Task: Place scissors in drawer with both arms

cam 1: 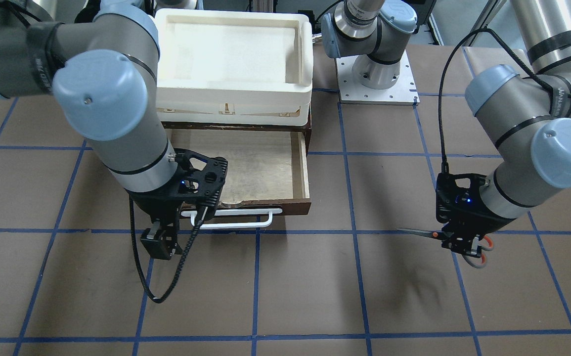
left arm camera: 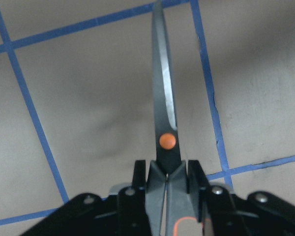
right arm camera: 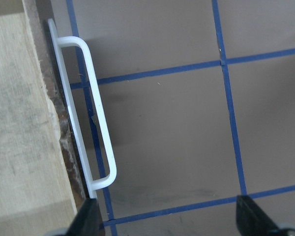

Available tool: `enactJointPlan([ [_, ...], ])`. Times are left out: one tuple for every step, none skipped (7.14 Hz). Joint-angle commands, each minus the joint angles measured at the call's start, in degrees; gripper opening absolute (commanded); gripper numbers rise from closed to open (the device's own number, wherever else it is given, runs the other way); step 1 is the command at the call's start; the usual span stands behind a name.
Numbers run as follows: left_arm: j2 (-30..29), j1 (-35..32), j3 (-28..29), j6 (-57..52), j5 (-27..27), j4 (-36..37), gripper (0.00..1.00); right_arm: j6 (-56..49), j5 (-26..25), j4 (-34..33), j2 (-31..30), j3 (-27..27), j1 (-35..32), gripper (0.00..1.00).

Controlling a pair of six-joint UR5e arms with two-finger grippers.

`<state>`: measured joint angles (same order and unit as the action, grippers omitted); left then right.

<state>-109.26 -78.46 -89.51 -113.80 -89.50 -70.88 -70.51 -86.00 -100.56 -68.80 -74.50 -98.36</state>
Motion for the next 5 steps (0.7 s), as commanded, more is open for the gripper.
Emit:
enactJointPlan([
  [2.29,-6.14,0.03,8.90,0.65,-1.62,0.00,10.85,-0.31,1.50,-4.92,-1.78,1.24,1.00],
  [3.87,-10.79,0.12,17.65,0.56,-1.98,0.00,14.05,-0.74,1.50,-6.94,-2.84,1.76,1.00],
  [4.75,-14.41,0.29,21.30,0.21,-2.07,0.00,17.04,-0.40,1.68,-9.31,-4.76,3.68,1.00],
  [5.54,-16.88,0.04,23.60,0.38,-2.94,0.00,19.16,-0.05,2.03,-12.12,-7.13,5.44,1.00],
  [6.25,-20.03,-0.23,26.06,0.47,-3.91,0.00,24.92,-0.04,3.16,-14.32,-8.90,6.24,1.00],
])
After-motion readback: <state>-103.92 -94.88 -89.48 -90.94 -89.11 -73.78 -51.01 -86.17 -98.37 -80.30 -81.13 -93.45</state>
